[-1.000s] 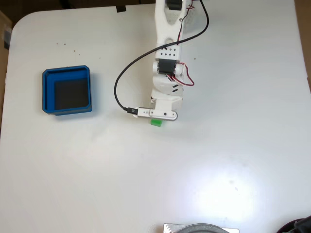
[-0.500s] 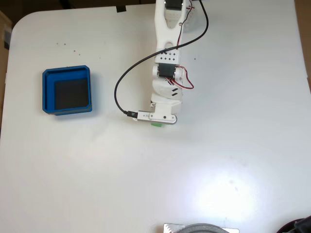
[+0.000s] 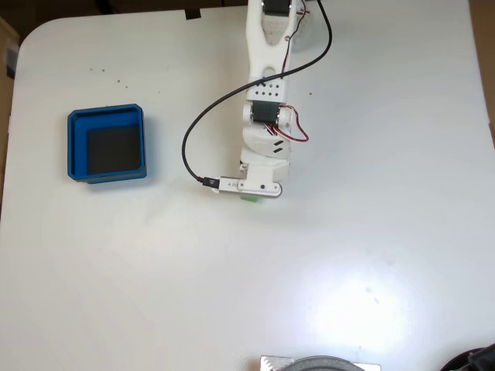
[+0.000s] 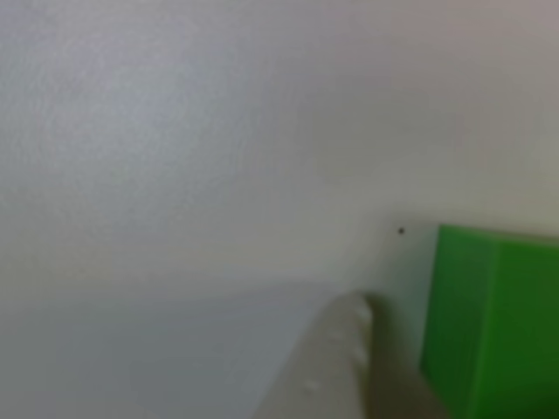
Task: Pick up green cube and drop it in the blue box
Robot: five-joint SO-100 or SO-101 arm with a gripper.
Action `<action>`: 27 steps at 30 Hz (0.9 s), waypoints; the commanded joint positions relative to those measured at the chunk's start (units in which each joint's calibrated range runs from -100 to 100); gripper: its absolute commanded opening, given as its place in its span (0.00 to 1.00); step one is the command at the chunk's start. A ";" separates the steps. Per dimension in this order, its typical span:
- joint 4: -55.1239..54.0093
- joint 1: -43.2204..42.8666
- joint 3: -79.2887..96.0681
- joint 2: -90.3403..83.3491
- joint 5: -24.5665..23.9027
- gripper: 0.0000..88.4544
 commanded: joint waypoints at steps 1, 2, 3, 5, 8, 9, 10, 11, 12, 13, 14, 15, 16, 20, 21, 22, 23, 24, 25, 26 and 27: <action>-0.57 0.28 -3.36 -1.40 -0.20 0.27; -0.57 0.35 -3.36 -1.40 -0.20 0.25; -0.57 0.35 -3.36 -1.40 -0.20 0.23; -0.57 0.35 -3.36 -1.40 -0.20 0.18; -0.65 0.35 -3.54 -1.40 -0.20 0.11; -0.65 0.35 -3.54 -1.40 -0.20 0.10; -0.65 0.35 -3.54 -1.40 -0.20 0.08; -0.65 0.43 -3.54 -1.40 -0.20 0.07; -0.65 0.43 -3.54 -1.40 -0.20 0.06; -0.65 0.43 -3.54 -1.40 -0.20 0.06; -0.65 0.43 -3.54 -1.40 -0.20 0.05; -0.65 0.51 -3.45 -1.40 -0.20 0.05; -0.65 0.51 -3.45 -1.40 -0.20 0.05; -0.57 0.58 -3.45 -1.57 -0.20 0.05; -0.57 0.58 -3.54 -1.57 -0.20 0.05; -0.57 0.58 -3.54 -1.90 -0.20 0.05; -0.57 0.58 -3.45 -2.40 -0.20 0.05; -0.49 0.58 -3.45 -2.91 -0.20 0.05; -0.49 0.66 -3.36 -3.57 -0.20 0.05; -0.49 0.66 -3.36 -4.33 -0.15 0.05; -0.41 0.74 -3.36 -5.41 -0.15 0.05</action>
